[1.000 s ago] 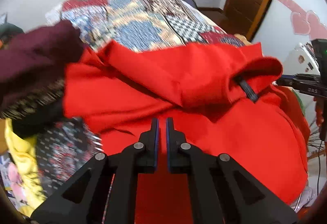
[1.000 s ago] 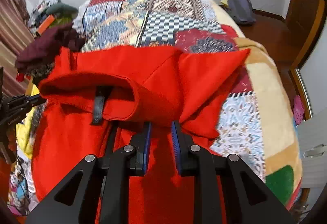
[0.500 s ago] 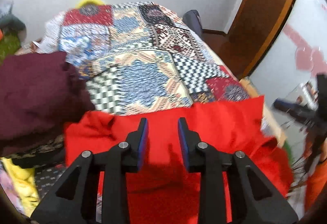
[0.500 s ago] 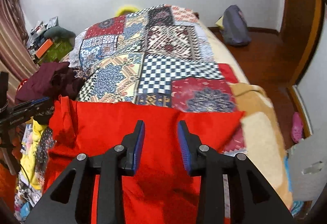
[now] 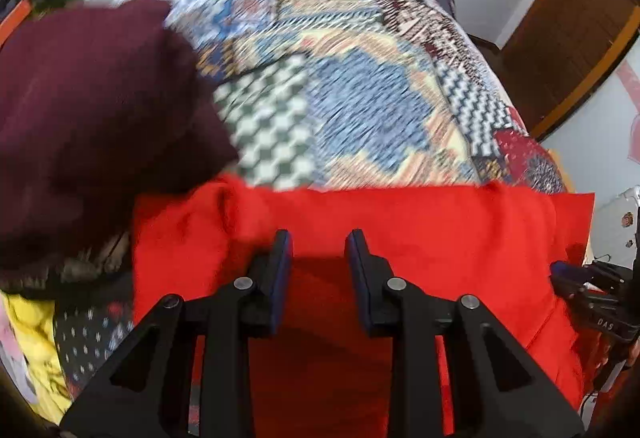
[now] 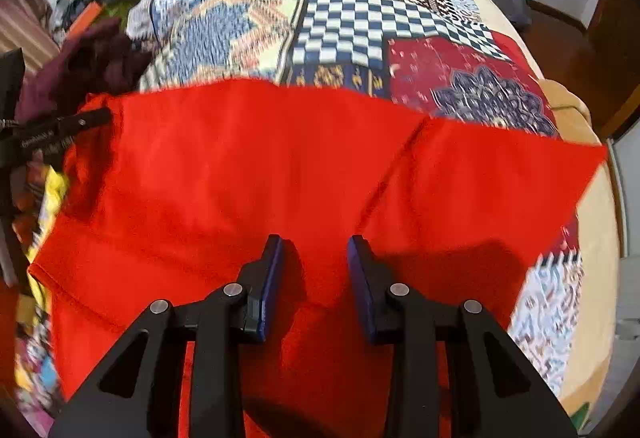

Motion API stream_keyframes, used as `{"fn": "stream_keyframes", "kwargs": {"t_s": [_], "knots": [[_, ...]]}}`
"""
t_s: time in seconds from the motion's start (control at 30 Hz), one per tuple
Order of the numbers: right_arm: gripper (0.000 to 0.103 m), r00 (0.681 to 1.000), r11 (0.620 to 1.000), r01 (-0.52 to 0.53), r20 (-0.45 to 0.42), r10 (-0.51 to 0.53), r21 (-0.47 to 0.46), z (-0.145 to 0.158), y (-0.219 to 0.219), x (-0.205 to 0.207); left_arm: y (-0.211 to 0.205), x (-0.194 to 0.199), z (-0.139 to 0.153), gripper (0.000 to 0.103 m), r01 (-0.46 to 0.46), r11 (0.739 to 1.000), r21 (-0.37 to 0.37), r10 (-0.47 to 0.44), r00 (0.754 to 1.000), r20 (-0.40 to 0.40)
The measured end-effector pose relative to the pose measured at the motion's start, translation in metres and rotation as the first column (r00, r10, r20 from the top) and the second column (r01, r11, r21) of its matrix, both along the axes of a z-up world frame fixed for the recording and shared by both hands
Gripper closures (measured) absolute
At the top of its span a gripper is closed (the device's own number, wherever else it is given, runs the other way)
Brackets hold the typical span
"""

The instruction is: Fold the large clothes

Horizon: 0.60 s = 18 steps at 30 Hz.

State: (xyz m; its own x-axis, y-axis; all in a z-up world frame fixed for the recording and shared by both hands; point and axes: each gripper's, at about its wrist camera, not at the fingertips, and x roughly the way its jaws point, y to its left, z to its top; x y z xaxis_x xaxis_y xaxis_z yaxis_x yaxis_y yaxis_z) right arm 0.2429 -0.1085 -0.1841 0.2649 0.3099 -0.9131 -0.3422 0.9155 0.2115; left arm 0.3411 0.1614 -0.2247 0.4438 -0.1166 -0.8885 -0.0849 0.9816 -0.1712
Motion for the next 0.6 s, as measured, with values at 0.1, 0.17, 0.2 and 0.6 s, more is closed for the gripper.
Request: {"fn": "stream_keyframes", "kwargs": {"t_s": [0.1,0.17,0.2,0.6], "knots": [[0.061,0.999,1.0,0.018,0.048,-0.018,-0.01,0.005,-0.009,-0.02,0.019,-0.028,-0.01,0.075,-0.038,0.999,-0.004,0.038,0.999,-0.008],[0.055,0.997,0.999,0.042,0.062,-0.042,-0.002,0.008,-0.018,-0.028,0.028,-0.046,-0.016,0.074,-0.059,0.998,0.005,0.059,0.998,-0.022],[0.054,0.996,0.998,0.058,0.062,-0.058,0.002,0.009,-0.022,-0.032,0.029,-0.051,-0.017,0.074,-0.065,0.998,0.006,0.065,0.998,-0.024],[0.053,0.99,0.997,0.065,0.124,-0.068,0.028,0.05,-0.02,-0.032,-0.01,-0.081,0.059,0.071,0.034,0.999,0.007,-0.035,0.991,0.127]]}}
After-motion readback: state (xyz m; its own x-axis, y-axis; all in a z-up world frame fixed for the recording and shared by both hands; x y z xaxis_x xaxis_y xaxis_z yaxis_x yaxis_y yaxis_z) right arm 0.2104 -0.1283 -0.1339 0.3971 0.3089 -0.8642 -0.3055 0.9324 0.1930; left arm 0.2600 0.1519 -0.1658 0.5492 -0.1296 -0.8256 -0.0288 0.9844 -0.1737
